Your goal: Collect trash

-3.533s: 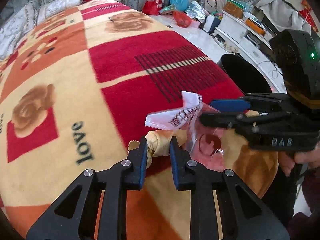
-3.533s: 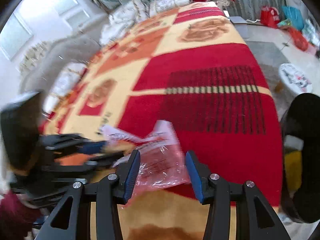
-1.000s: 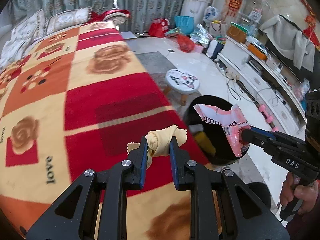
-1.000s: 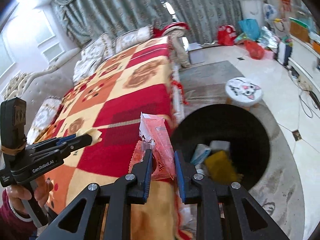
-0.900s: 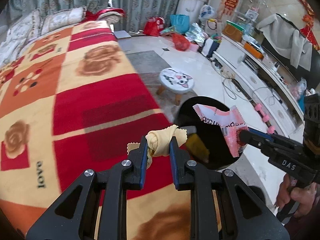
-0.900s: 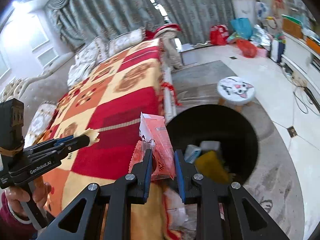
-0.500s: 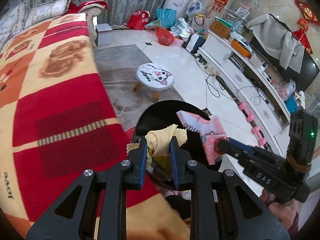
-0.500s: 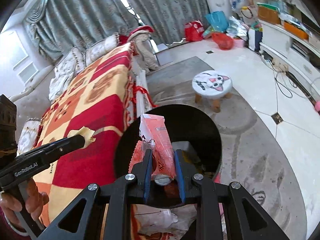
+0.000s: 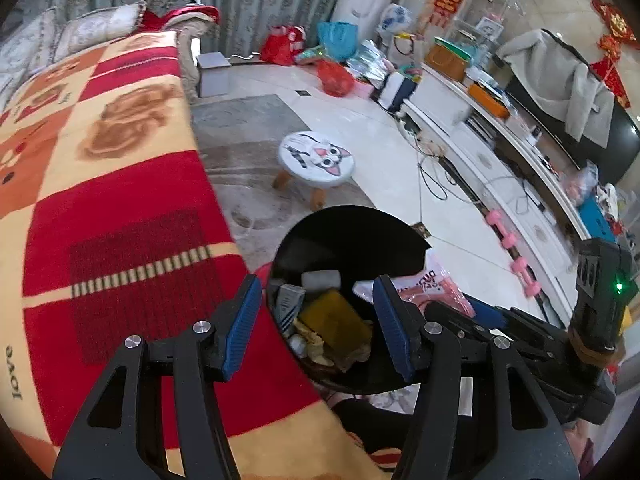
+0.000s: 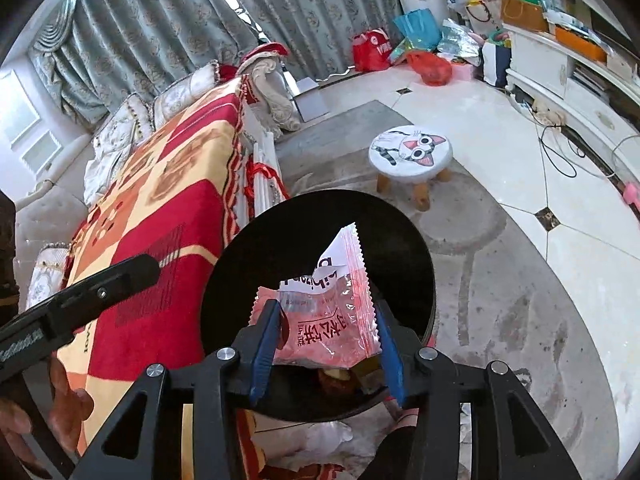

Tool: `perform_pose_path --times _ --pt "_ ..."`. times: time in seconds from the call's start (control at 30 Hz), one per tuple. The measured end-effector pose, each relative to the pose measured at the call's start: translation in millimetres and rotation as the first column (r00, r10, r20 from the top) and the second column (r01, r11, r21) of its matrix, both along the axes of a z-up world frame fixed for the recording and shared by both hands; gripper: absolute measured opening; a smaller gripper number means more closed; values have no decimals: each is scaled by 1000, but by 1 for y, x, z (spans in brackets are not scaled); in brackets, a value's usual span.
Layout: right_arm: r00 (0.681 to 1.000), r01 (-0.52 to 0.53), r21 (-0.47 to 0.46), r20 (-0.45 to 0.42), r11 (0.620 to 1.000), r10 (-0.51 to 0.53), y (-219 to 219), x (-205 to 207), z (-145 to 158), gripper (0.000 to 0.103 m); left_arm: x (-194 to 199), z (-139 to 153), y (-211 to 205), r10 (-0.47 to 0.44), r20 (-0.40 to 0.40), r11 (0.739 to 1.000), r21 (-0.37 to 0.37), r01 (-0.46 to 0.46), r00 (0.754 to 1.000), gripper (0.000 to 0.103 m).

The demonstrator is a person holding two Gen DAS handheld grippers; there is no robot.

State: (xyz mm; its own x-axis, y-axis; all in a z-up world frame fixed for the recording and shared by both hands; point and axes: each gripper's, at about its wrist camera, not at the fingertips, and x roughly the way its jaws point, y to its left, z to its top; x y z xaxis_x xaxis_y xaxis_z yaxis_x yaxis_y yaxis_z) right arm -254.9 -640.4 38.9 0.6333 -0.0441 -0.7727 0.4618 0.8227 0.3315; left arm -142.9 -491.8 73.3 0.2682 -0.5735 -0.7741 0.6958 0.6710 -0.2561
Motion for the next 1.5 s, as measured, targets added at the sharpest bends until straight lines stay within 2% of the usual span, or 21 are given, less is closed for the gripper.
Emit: perform_pose_path --times 0.07,0.1,0.13,0.2,0.4,0.5,0.87,1.17,1.5 --pt "1000 -14 -11 3 1000 14 5 0 1 46 -2 2 7 15 9 1000 0 -15 1000 57" --pt "1000 -16 -19 0 1000 16 7 0 1 52 -3 3 10 22 18 1000 2 -22 1000 57" --pt "1000 -18 -27 1 999 18 9 0 2 63 -5 6 13 28 30 1000 2 -28 999 57" --pt "1000 -23 -38 18 999 23 13 -1 5 71 -8 10 21 36 50 999 -1 -36 998 57" --pt "999 -43 -79 23 996 45 28 -1 20 71 -12 21 39 68 97 998 -1 -68 993 57" --pt "998 -45 -129 26 991 49 40 -6 30 71 -18 30 46 88 144 996 -10 -88 986 57" --pt "993 10 -296 112 955 24 82 -24 77 72 -40 62 77 148 251 989 -61 -137 957 57" --pt "984 47 -339 175 939 14 100 -33 102 76 -56 83 98 189 332 981 -96 -166 924 57" --pt "979 66 -358 201 931 8 107 -38 113 77 -61 89 105 203 364 979 -101 -178 909 57"
